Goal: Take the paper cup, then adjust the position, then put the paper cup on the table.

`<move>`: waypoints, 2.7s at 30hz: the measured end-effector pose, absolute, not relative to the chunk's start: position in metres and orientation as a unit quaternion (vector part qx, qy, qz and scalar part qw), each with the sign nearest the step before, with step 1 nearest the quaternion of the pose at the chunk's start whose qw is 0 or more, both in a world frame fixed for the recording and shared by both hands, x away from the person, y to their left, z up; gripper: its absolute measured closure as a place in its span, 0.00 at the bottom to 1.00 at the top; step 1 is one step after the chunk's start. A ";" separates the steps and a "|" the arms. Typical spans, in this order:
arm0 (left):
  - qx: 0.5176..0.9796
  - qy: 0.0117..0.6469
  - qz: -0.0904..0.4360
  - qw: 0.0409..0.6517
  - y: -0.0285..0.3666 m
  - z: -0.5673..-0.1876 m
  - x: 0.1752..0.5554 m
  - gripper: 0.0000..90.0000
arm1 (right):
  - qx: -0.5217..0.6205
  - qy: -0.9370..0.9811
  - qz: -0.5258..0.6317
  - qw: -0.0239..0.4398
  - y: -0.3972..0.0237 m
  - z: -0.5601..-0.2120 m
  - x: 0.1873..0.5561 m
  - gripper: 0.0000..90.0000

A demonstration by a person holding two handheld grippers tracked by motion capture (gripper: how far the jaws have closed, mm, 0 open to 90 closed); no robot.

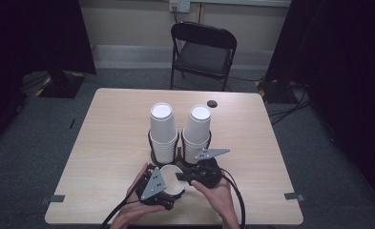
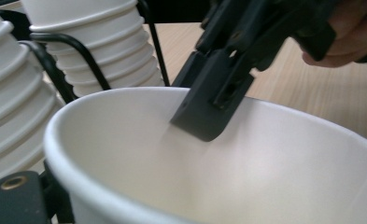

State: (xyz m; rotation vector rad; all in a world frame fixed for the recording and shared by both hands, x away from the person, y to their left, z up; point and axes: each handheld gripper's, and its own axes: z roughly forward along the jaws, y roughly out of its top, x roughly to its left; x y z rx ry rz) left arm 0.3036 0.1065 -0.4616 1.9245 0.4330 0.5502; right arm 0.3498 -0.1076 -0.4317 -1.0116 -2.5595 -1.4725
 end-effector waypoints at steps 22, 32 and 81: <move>0.763 0.256 0.222 0.550 0.150 -0.455 0.319 0.10 | -0.343 -0.756 -0.552 -0.077 -0.138 -0.438 0.341 0.51; 0.736 0.300 0.246 0.554 0.175 -0.446 0.330 0.10 | -0.377 -0.722 -0.570 -0.102 -0.152 -0.451 0.337 0.42; 0.664 0.404 0.293 0.557 0.225 -0.440 0.429 0.09 | -0.443 -0.661 -0.562 -0.226 -0.188 -0.492 0.330 0.16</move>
